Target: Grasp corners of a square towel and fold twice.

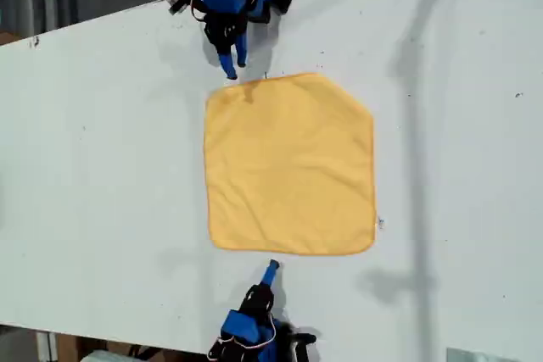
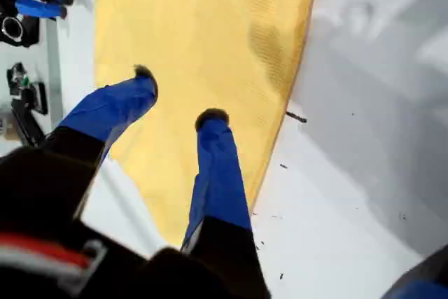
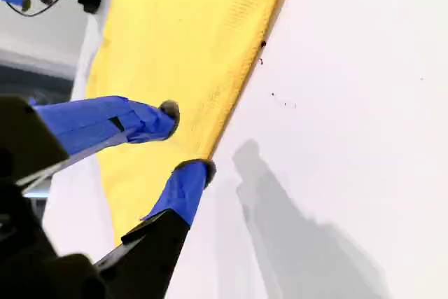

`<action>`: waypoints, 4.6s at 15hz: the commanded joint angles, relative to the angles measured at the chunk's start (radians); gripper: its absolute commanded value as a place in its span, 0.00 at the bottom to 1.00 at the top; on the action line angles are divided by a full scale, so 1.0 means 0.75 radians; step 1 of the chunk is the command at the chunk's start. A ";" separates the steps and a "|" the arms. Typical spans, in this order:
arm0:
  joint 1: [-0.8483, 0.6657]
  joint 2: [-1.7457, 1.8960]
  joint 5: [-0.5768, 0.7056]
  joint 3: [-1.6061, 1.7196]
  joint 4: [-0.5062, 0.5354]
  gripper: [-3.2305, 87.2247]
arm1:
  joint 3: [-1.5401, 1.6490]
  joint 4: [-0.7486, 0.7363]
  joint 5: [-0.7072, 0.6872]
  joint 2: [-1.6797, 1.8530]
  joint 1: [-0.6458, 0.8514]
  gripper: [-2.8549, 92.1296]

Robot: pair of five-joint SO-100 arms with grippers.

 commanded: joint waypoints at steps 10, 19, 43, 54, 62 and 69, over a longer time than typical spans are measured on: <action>-0.346 -0.472 -0.505 -0.315 -0.209 0.22 | -0.695 -0.127 -0.562 -1.149 -0.295 0.39; 0.442 -2.728 -1.035 -2.017 0.104 0.21 | -0.898 -0.299 -0.020 -1.896 -1.145 0.40; 0.894 -3.035 -1.505 -2.283 0.000 0.29 | -1.589 -0.346 -0.231 -2.724 -1.113 0.03; 0.679 -3.369 -1.297 -2.892 0.043 0.30 | -1.681 -0.282 -0.245 -2.788 -1.117 0.03; 0.657 -3.489 -1.370 -2.861 -0.018 0.03 | -1.689 -0.270 -0.235 -2.788 -1.137 0.03; 0.663 -3.358 -1.170 -2.968 0.141 0.03 | -1.953 -0.027 -0.266 -2.784 -1.117 0.03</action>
